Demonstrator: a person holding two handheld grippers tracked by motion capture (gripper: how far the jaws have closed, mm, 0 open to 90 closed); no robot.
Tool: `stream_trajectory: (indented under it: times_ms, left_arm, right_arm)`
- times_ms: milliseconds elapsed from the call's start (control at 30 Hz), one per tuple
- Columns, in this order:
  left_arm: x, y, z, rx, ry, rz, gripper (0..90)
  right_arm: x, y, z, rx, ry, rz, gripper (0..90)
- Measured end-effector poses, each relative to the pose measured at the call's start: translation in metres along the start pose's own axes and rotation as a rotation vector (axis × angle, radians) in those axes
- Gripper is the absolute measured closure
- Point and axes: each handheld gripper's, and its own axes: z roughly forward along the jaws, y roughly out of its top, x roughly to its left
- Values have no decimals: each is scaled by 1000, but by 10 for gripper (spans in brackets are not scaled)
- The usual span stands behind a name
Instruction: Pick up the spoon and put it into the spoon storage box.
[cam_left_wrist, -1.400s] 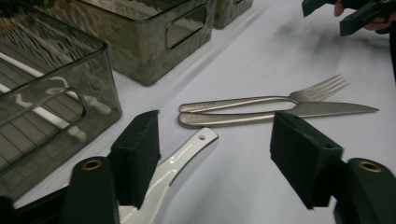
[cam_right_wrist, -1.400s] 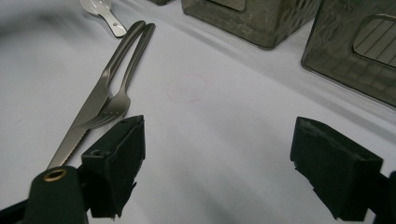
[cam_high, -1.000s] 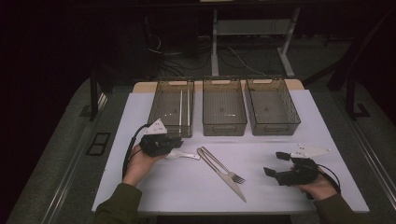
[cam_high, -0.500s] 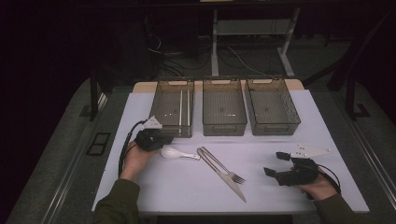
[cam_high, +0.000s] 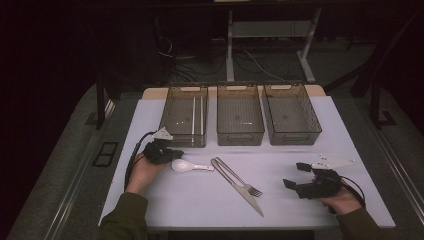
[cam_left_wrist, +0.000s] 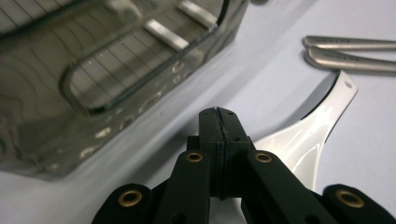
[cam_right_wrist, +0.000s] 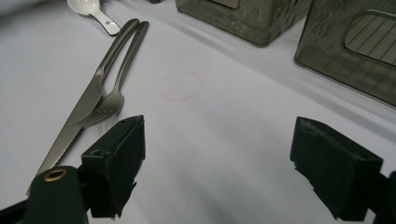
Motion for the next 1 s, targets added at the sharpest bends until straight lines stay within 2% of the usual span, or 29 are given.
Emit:
stream_trajectory:
  times_ms: [300,467,700,833,1000]
  left_arm:
    - [-6,-9,-8,13,-24,-22,889]
    - [-9,-14,-11,19,-38,-19,889]
    - [-11,-13,-12,22,-26,-19,887]
    - [-7,-12,-14,6,-1,-22,847]
    - [-5,-10,-20,-54,2,-44,779]
  right_arm:
    - [0,0,-1,-1,-2,-1,179]
    - [-1,0,-1,-4,-6,-2,179]
    - [-1,0,-1,-5,-5,-1,179]
    - [-1,0,-1,-5,-5,-3,179]
    - [0,0,-1,0,-3,-3,179]
